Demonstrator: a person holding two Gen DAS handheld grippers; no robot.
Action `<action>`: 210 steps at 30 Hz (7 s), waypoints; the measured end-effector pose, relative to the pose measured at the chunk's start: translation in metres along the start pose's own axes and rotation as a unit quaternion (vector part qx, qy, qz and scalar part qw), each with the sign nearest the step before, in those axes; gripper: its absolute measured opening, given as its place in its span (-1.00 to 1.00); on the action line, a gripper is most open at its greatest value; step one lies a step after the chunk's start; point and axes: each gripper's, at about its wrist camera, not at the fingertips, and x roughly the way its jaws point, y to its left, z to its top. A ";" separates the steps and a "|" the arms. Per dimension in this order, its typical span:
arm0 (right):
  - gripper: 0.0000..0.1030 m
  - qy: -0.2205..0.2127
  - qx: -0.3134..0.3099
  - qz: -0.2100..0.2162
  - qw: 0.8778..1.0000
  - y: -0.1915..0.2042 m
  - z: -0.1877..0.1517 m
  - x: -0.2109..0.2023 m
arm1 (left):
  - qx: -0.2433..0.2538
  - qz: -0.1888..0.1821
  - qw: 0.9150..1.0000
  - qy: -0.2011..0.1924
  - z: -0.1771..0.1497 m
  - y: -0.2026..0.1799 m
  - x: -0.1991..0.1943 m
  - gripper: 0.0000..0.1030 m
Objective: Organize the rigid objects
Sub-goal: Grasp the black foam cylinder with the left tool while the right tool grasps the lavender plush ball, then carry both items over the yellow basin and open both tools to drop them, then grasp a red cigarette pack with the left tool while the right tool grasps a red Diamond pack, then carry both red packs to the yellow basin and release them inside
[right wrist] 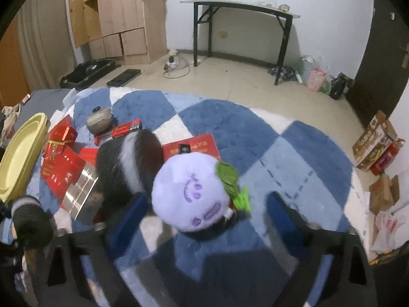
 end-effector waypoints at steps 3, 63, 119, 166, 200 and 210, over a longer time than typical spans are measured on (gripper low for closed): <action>0.26 0.007 0.004 0.015 1.000 -0.005 0.000 0.010 | 0.014 0.008 1.000 -0.015 -0.001 -0.001 -0.005 0.03; 0.58 0.060 -0.291 0.187 0.936 0.453 0.026 0.059 | -0.168 0.111 0.978 0.048 0.021 0.305 -0.027 0.53; 0.98 -0.022 -0.067 0.009 0.997 -0.013 0.006 0.083 | -0.111 0.024 0.993 0.021 0.086 0.033 0.069 0.90; 0.11 -0.070 -0.002 -0.076 0.995 -0.035 -0.032 -0.044 | -0.055 0.042 0.993 -0.096 0.066 0.074 -0.109 -0.55; 0.11 0.056 -0.245 0.174 0.952 0.431 0.060 0.066 | -0.168 0.050 0.984 0.038 0.063 0.336 -0.038 -0.55; 0.44 0.040 -0.235 0.173 0.956 0.439 0.056 0.078 | -0.193 0.066 0.978 0.034 0.051 0.333 -0.044 0.77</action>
